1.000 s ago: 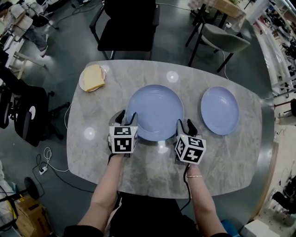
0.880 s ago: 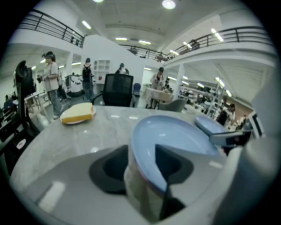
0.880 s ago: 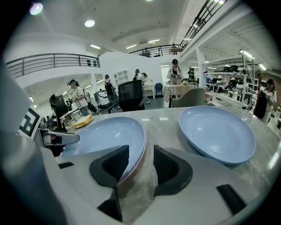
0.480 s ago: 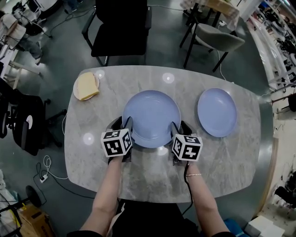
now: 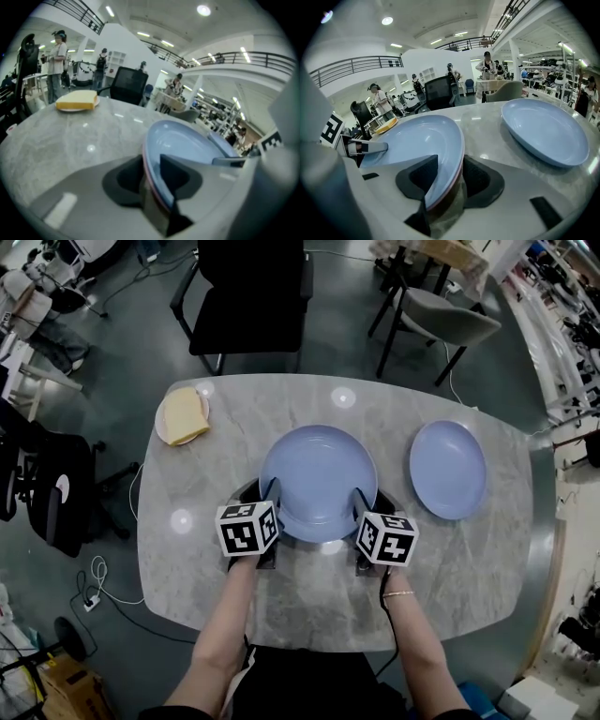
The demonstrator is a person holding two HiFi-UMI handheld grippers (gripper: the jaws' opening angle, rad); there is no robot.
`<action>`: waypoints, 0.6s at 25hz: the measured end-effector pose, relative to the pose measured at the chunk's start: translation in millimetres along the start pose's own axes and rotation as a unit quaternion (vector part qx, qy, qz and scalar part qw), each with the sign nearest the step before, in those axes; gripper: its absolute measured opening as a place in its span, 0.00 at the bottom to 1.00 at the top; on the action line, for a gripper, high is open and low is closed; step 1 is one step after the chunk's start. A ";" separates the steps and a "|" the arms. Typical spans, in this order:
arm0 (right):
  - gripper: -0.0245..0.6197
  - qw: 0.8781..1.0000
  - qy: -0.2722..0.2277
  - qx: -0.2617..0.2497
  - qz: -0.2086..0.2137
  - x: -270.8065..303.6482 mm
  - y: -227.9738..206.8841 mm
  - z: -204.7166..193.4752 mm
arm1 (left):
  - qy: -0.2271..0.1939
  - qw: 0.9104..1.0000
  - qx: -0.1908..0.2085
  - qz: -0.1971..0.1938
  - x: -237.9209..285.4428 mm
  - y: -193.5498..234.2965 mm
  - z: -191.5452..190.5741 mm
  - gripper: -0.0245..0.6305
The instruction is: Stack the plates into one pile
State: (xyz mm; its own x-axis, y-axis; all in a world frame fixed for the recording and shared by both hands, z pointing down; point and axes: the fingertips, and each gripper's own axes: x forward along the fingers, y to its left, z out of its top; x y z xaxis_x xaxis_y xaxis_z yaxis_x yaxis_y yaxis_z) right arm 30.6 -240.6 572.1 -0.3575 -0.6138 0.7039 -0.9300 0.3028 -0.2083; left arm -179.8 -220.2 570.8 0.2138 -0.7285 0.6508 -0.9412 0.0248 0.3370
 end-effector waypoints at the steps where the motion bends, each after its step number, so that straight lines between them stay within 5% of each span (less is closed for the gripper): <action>1: 0.28 1.000 0.000 0.003 -0.001 -1.7 0.1 -0.7 | -0.001 1.000 0.002 -0.002 -1.9 -1.1 0.0 0.22; 15: 0.28 0.998 -0.050 0.033 -0.013 -56.2 -4.6 16.4 | -0.032 0.998 0.033 -0.043 -30.9 -36.7 23.5 0.21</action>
State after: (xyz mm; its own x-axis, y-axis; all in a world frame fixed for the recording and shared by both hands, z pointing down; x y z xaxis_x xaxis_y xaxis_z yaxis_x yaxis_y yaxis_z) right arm 53.6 -219.5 522.4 -0.3372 -0.6911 0.6393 -0.9413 0.2389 -0.2383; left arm -158.0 -214.7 522.3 0.2784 -0.7689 0.5756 -0.9358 -0.0822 0.3428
